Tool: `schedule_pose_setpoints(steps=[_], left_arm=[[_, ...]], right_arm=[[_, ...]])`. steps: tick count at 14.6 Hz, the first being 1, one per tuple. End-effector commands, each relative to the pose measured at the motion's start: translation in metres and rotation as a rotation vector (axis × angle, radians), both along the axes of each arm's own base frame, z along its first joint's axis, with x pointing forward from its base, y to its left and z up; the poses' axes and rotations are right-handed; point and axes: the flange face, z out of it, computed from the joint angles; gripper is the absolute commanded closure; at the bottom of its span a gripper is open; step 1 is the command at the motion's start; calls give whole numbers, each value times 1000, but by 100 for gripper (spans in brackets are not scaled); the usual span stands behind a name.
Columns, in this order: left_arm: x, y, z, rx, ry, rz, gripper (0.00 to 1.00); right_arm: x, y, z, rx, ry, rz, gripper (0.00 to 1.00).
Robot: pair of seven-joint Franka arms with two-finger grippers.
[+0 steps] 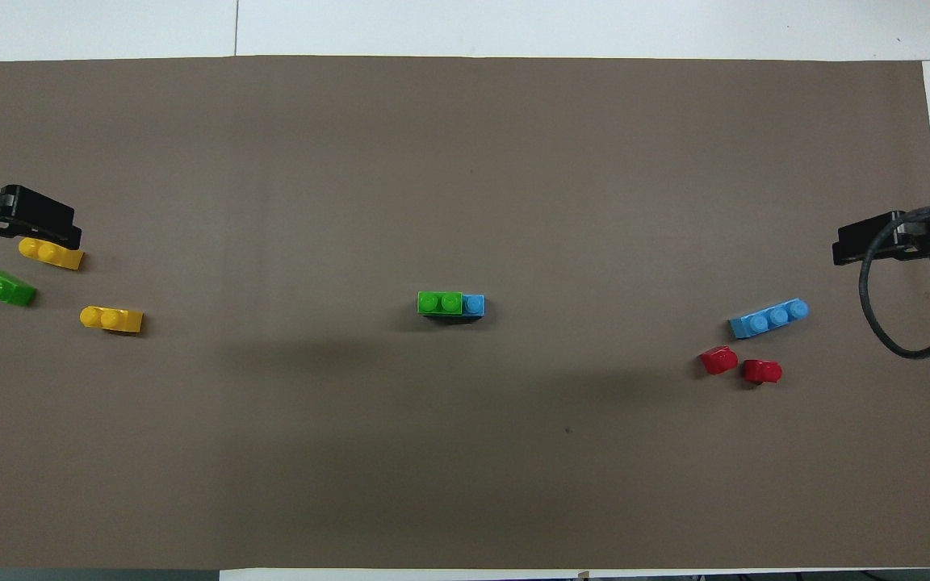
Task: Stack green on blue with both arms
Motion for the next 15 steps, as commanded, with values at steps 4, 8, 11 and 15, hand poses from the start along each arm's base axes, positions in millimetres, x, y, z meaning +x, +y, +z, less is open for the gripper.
schedule_pose_setpoints(steps=[4,8,11,15], left_arm=[[-4,1,10,-11,-24,-19,0],[-7,-1,15,-11,-33,-21,0],[-7,-2,17,-11,-45,-20,0],[-6,-3,16,-13,-46,-22,0]], right_arm=[[-2,-7,-1,-18,20,50,0],[-4,-7,-4,-18,28,47,0],[-4,-7,-4,-18,35,46,0],[-5,-7,-4,-18,37,39,0]])
